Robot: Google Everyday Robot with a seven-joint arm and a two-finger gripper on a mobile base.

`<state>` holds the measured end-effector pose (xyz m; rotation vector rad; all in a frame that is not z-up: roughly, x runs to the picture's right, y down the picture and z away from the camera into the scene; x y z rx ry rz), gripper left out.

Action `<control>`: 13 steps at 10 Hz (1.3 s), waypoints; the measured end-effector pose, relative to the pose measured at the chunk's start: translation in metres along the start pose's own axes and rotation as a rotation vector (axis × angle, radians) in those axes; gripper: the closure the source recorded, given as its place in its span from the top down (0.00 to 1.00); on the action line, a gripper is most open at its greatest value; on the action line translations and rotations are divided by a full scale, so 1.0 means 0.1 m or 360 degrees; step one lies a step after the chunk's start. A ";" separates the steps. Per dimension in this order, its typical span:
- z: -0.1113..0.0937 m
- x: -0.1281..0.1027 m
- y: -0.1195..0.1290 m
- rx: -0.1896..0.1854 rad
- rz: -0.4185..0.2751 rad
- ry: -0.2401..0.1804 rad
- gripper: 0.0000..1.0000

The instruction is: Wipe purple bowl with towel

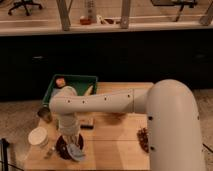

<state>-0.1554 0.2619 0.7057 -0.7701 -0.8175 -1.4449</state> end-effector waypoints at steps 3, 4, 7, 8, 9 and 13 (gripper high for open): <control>-0.09 0.19 0.09 -0.0010 0.0053 0.0028 0.00; -0.10 0.25 0.03 -0.0018 0.0036 0.0027 0.00; -0.07 0.31 -0.24 -0.0037 -0.0064 0.0006 0.00; -0.06 0.30 -0.31 -0.0042 -0.0092 0.0000 0.00; -0.01 0.25 -0.43 -0.0061 -0.0148 -0.0013 0.00; 0.12 -0.05 -0.51 -0.0103 -0.0242 -0.0056 0.00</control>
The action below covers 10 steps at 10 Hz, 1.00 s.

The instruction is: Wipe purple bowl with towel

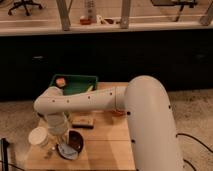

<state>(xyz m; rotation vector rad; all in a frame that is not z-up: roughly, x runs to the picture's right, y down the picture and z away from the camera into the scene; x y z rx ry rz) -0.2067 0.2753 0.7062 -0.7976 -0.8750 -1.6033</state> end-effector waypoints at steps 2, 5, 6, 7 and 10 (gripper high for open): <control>0.03 -0.13 0.09 0.0002 0.0043 0.0000 0.00; -0.03 -0.06 0.45 -0.0007 0.0200 0.0038 0.00; -0.08 0.02 0.55 -0.0017 0.0251 0.0058 0.00; -0.12 0.09 0.62 -0.0019 0.0287 0.0074 0.00; -0.23 0.27 0.58 -0.0035 0.0287 0.0105 0.00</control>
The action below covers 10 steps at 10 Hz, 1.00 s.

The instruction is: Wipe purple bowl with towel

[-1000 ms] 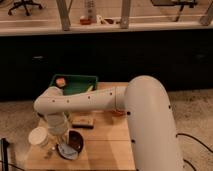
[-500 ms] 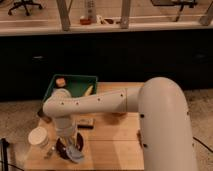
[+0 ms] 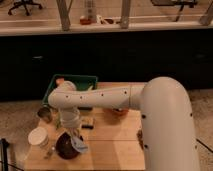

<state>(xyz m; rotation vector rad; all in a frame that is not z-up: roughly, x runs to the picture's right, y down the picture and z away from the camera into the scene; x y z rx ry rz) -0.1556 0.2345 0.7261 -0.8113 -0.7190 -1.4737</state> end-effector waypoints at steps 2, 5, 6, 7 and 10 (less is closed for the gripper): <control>-0.03 0.04 -0.22 -0.0016 -0.0072 0.0002 0.00; 0.00 -0.04 -0.47 -0.0045 -0.0219 -0.0016 0.00; 0.04 -0.15 -0.57 -0.0056 -0.0277 -0.0033 0.00; 0.07 -0.22 -0.61 -0.0065 -0.0308 -0.0048 0.00; 0.15 -0.42 -0.62 -0.0099 -0.0347 -0.0101 0.00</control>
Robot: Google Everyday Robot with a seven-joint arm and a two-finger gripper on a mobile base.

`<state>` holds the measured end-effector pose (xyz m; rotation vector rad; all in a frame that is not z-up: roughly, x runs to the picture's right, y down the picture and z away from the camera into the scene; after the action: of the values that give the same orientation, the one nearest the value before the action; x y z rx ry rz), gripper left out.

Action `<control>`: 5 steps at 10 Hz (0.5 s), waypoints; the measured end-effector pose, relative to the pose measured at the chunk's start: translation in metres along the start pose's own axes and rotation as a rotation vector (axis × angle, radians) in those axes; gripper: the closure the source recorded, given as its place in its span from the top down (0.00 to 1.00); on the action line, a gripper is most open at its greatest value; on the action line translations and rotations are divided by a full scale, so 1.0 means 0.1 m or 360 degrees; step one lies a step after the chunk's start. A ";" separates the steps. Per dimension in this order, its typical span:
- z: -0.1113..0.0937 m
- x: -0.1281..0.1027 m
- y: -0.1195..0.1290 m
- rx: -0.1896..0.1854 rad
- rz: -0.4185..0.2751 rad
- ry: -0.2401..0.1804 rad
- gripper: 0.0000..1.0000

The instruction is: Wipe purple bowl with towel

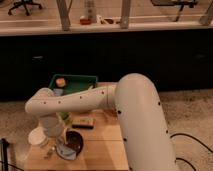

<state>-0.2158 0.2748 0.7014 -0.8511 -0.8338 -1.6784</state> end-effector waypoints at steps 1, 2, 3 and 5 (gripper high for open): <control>0.02 -0.04 0.07 -0.0003 0.0026 -0.0012 0.00; 0.04 -0.06 0.16 -0.0005 0.0056 -0.0017 0.00; 0.04 -0.06 0.28 0.0001 0.0105 -0.0017 0.00; 0.02 0.01 0.46 0.0011 0.0190 -0.0009 0.00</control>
<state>-0.1711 0.2656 0.7089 -0.8842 -0.7773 -1.5682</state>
